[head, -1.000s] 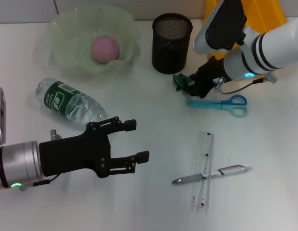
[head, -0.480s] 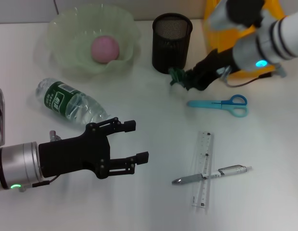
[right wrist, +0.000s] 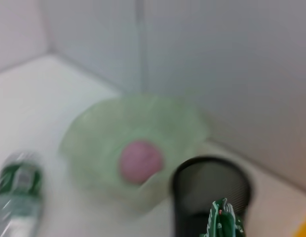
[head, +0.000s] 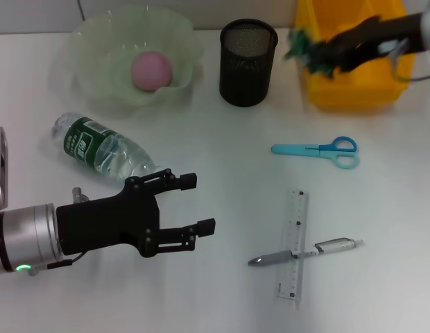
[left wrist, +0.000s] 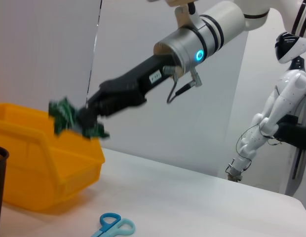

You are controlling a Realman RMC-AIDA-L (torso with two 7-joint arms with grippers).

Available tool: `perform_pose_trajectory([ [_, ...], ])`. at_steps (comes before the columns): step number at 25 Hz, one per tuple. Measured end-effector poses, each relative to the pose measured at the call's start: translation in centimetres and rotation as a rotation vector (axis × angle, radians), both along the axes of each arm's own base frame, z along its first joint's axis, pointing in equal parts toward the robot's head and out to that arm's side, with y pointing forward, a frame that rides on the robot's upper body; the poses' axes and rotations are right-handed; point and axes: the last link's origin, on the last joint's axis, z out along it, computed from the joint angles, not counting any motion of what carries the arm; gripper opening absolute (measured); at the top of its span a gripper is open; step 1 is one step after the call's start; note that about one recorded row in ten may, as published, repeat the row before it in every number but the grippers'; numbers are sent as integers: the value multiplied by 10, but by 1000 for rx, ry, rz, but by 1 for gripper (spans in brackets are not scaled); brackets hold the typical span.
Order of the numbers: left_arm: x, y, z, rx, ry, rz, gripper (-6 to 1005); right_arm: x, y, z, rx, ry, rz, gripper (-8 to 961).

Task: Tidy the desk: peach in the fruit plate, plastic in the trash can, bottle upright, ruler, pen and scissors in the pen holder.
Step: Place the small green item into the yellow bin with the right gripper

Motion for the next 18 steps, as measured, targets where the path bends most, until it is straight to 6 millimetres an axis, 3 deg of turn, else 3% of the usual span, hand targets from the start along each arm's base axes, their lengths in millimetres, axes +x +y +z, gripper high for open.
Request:
perform_pose_trajectory([
  [8, 2, 2, 0, -3, 0, -6, 775, 27, 9, 41, 179, 119, -104, 73],
  [13, 3, 3, 0, -2, 2, -7, 773, 45, 24, 41, 259, 110, -156, 75],
  [18, 5, 6, 0, -1, 4, -13, 771, 51, 39, 27, 280, 81, -154, 86],
])
